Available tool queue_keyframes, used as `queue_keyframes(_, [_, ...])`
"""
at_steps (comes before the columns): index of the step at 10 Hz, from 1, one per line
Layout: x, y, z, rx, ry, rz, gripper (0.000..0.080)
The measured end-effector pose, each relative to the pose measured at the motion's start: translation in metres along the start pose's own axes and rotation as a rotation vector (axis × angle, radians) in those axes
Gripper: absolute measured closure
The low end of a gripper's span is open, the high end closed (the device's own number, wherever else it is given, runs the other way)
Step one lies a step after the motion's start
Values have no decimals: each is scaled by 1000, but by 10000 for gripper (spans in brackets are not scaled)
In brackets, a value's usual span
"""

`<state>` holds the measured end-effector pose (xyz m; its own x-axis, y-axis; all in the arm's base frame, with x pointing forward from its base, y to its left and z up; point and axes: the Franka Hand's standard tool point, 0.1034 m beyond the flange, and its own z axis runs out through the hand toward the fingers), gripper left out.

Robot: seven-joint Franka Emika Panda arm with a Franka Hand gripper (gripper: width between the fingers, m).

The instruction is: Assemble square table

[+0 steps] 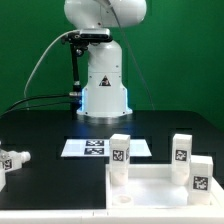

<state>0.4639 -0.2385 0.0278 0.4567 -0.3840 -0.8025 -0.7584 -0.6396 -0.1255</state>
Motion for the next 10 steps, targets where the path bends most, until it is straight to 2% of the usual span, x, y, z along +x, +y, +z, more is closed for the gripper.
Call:
queue_keyframes(2, [-3,8,19,9,-72,67,151])
queue_keyframes(3, [-9,10,21,12,-113,94,151])
queue_keyframes(4, [-12,3,6,9,-108,95,151])
queue_keyframes(5, [-6,2,3,4,-74,87,151])
queue_keyframes(7, [-4,3,9,2,-65,92,151])
queue_keyframes(8, [-3,3,9,2,-64,93,253])
queue_keyframes(9, [-3,3,9,2,-65,93,388])
queue_keyframes(10, [-4,3,9,2,-68,93,388])
